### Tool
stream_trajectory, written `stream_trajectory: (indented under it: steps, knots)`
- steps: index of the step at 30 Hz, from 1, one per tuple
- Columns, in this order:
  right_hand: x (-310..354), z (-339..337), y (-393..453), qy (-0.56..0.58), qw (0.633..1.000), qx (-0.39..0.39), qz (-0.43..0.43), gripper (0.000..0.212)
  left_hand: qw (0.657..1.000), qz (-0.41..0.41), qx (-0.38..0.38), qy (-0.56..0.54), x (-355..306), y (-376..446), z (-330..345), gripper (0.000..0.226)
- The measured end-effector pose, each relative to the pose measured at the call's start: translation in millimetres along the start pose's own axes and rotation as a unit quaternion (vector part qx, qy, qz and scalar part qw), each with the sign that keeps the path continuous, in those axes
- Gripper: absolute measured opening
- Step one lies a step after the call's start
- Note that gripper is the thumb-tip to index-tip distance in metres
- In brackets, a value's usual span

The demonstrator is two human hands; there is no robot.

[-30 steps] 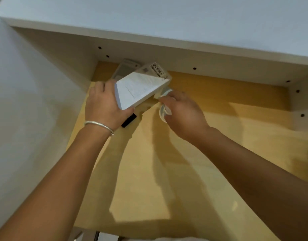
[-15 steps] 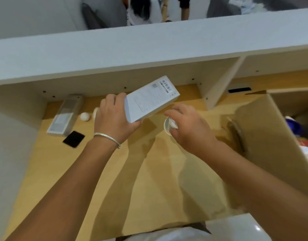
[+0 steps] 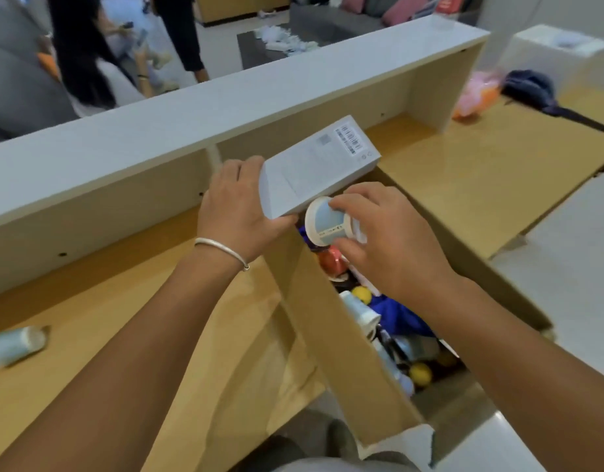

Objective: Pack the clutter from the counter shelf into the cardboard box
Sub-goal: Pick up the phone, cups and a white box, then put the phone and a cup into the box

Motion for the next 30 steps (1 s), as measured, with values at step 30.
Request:
stream_trajectory:
  steps: [30]
  knots:
    - [288.6,249.0,89.7,-0.016,0.960,0.211,-0.184,0.058,0.937,-0.347,0.033,0.004,391.3,-267.5,-29.2,0.074]
Point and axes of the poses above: each hand's wrist, its own y-axis towards the middle knuckle, its own z-axis out of the palm, x = y × z, the point moved 9 cm from there along y, towards the middle knuckle, and after that the axes turned 12 degrees about x, right-handed, at the moved point
